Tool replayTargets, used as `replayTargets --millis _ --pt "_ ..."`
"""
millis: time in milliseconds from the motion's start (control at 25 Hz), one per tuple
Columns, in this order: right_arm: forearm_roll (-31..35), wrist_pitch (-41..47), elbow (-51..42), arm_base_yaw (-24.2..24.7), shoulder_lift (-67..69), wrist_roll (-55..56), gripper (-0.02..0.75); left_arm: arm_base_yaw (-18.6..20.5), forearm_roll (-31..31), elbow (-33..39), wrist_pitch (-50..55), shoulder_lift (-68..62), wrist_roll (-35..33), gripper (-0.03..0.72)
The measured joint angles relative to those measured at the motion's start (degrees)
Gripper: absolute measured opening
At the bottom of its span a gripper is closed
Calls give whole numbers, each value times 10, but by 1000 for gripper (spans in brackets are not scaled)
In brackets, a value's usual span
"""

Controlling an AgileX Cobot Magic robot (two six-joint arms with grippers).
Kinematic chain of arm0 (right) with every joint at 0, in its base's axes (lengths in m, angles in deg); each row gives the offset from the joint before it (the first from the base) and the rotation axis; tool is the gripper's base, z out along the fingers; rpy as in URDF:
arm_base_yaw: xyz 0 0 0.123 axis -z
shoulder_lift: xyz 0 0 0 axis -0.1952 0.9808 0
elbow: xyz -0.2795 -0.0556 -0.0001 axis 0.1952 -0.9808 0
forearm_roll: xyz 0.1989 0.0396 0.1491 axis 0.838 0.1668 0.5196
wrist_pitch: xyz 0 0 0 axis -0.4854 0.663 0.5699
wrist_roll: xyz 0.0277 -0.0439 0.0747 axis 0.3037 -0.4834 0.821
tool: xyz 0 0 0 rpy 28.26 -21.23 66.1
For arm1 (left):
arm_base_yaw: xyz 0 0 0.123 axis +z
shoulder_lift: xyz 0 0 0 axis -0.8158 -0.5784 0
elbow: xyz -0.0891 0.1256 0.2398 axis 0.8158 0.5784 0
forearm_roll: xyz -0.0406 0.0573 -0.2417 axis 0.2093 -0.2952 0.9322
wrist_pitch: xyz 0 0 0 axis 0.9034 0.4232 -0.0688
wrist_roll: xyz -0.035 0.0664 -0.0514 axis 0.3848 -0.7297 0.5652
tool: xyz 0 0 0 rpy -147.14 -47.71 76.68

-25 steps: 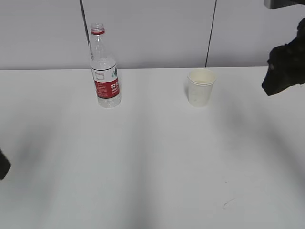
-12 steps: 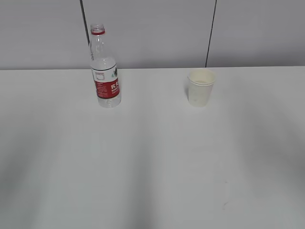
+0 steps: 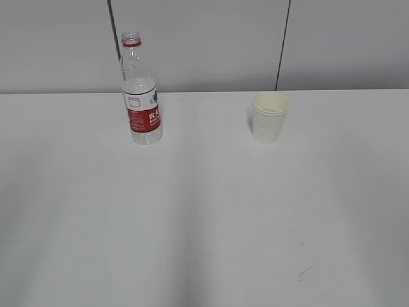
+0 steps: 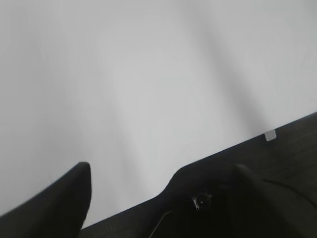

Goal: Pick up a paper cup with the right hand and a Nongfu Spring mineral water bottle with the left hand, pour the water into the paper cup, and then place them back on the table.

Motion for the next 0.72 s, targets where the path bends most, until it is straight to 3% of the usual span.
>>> replayTargets --millis 320,560,720 --pt "-3 4 -141 0 -179 1 587 0 0 64 2 103 0 564" --pt "-34 5 -208 0 -290 1 587 0 -3 132 -5 144 0 566" --pt "-43 6 -252 0 -323 7 587 0 -19 139 -43 150 0 566"
